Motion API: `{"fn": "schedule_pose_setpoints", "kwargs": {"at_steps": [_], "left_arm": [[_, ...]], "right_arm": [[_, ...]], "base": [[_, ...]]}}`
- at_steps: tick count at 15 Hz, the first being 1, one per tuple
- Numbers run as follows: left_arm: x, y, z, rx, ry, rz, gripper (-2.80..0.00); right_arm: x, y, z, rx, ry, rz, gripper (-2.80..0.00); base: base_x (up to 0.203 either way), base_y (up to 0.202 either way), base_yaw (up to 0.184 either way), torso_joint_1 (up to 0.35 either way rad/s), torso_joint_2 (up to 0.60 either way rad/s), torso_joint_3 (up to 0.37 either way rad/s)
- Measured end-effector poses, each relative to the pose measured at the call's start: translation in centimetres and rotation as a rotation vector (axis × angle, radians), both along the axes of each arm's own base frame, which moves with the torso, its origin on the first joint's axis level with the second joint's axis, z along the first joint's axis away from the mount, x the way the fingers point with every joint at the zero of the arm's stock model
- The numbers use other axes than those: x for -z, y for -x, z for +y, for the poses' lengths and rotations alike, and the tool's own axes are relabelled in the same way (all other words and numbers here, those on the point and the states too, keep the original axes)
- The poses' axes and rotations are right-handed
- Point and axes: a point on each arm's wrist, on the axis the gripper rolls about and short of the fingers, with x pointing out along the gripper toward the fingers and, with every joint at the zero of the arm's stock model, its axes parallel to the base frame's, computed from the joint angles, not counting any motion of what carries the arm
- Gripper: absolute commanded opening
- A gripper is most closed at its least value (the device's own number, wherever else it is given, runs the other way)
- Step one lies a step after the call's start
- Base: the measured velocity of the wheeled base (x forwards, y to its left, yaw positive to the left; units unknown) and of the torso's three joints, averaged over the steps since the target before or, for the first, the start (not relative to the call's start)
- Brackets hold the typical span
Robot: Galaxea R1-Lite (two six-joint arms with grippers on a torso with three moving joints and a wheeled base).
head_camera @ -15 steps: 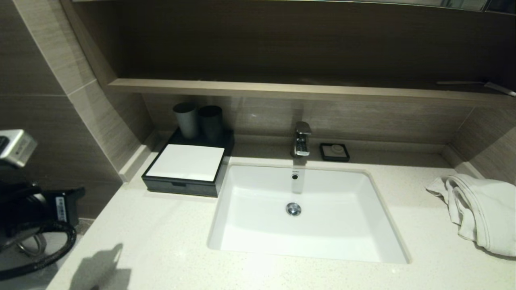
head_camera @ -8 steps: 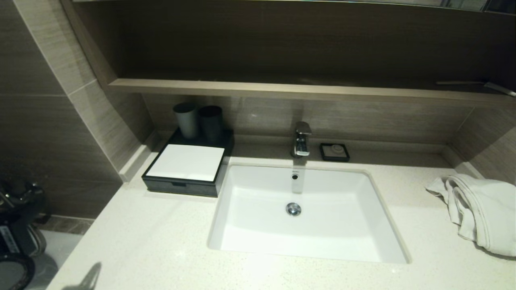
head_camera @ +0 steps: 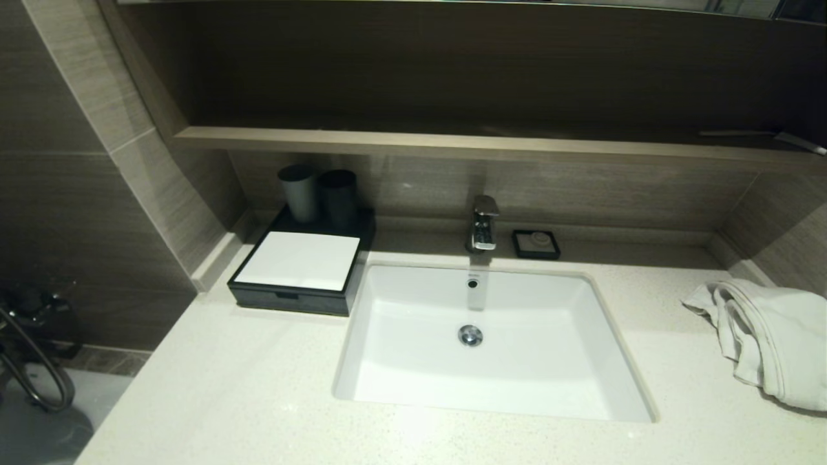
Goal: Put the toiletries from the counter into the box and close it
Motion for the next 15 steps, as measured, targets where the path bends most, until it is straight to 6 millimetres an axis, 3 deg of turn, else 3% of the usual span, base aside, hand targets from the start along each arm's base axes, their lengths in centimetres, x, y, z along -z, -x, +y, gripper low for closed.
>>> {"fn": "schedule_pose_setpoints", "kwargs": {"at_steps": [15], "left_arm": [[4.4, 4.4, -0.3, 0.118, -0.019, -0.091, -2.80]], "right_arm": [[0.0, 0.0, 0.0, 0.000, 0.000, 0.000, -2.80]], "base": [[0.000, 0.000, 0.000, 0.000, 0.00, 0.000]]}}
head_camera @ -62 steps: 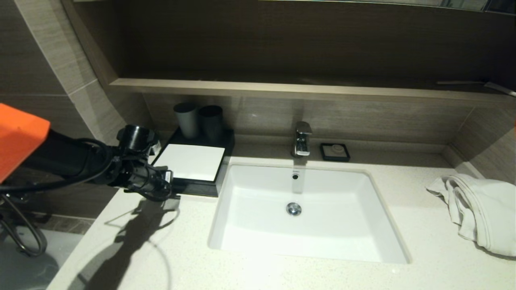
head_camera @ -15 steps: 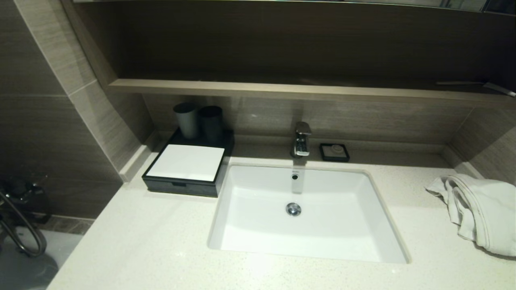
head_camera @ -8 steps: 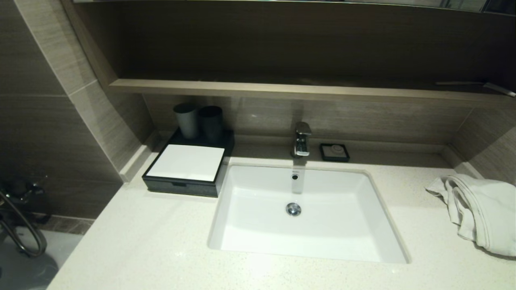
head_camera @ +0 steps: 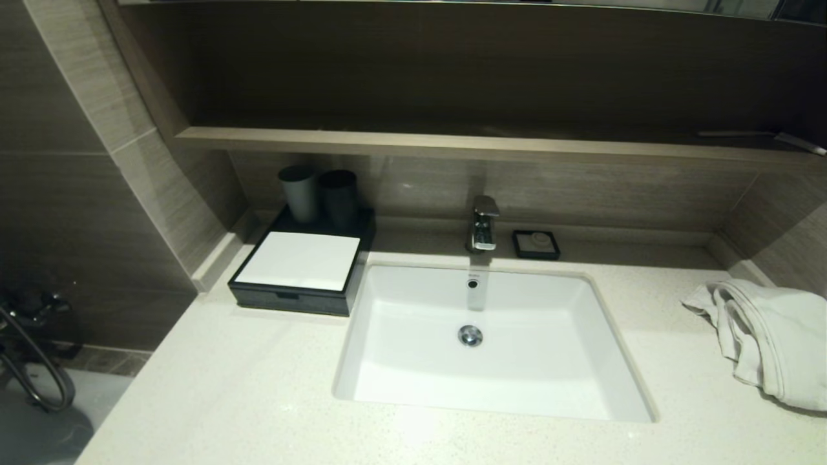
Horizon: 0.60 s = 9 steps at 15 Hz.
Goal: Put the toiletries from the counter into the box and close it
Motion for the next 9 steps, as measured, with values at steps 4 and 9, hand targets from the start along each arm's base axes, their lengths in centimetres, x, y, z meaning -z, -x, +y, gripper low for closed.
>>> {"fn": "schedule_pose_setpoints", "kwargs": {"at_steps": [4, 9], "left_arm": [[1.1, 0.6, 0.0, -0.001, 0.005, -0.019, -2.80], [2.4, 0.4, 0.0, -0.001, 0.006, 0.013, -2.80]], "right_arm": [[0.0, 0.0, 0.0, 0.000, 0.000, 0.000, -2.80], [0.0, 0.0, 0.0, 0.000, 0.000, 0.000, -2.80]], "base": [[0.000, 0.000, 0.000, 0.000, 0.00, 0.000], [0.000, 0.000, 0.000, 0.000, 0.00, 0.000]]}}
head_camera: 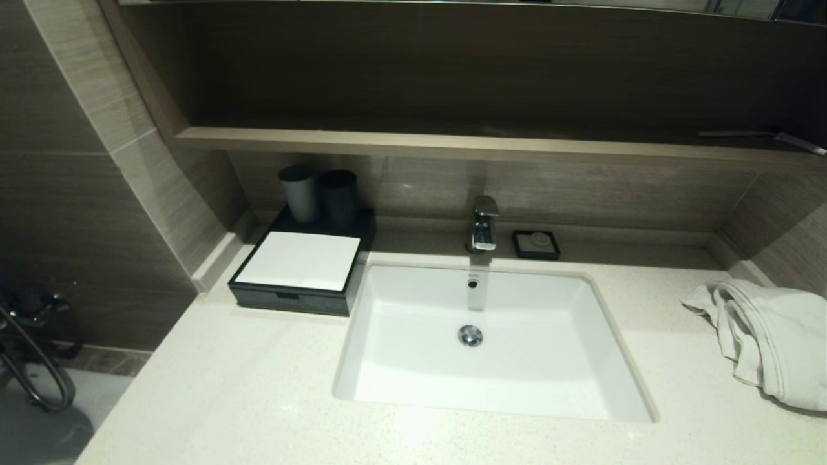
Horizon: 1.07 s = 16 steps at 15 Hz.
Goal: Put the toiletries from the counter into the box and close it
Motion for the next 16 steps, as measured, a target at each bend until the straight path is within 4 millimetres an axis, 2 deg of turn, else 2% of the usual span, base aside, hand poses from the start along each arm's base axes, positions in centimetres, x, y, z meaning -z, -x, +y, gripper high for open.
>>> {"fn": "schedule_pose_setpoints", "kwargs": {"at_steps": [6, 16], "left_arm": [[1.09, -0.20, 0.00, -0.002, -0.003, 0.062, -2.80], [1.14, -0.21, 0.00, -0.002, 0.005, 0.064, -2.80]], "right_arm": [[0.00, 0.00, 0.00, 0.000, 0.000, 0.000, -2.80], [0.00, 0.00, 0.00, 0.000, 0.000, 0.000, -2.80]], "base": [[0.000, 0.000, 0.000, 0.000, 0.00, 0.000], [0.000, 0.000, 0.000, 0.000, 0.00, 0.000]]}}
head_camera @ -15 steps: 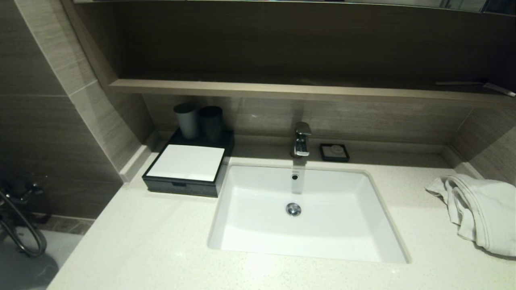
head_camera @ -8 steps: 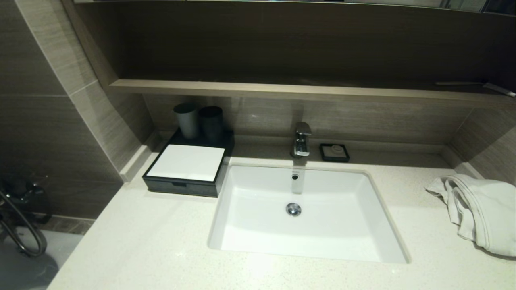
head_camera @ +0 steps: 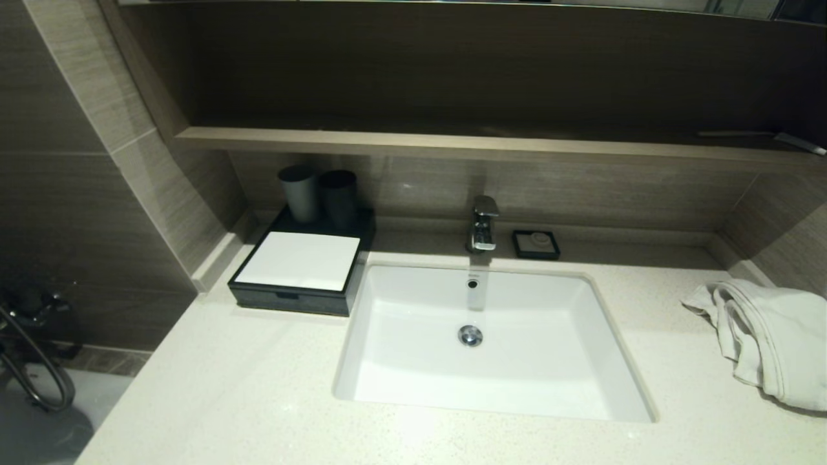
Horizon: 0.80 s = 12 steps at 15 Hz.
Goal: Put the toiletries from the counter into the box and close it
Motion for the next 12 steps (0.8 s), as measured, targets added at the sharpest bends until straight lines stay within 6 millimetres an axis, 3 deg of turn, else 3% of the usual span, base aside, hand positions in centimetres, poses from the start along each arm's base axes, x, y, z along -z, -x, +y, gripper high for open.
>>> {"fn": "schedule_pose_setpoints", "kwargs": {"at_steps": [12], "left_arm": [[0.01, 0.00, 0.00, 0.000, 0.000, 0.000, -2.80]], "right_arm": [[0.00, 0.00, 0.00, 0.000, 0.002, 0.000, -2.80]], "base": [[0.000, 0.000, 0.000, 0.000, 0.00, 0.000]]}}
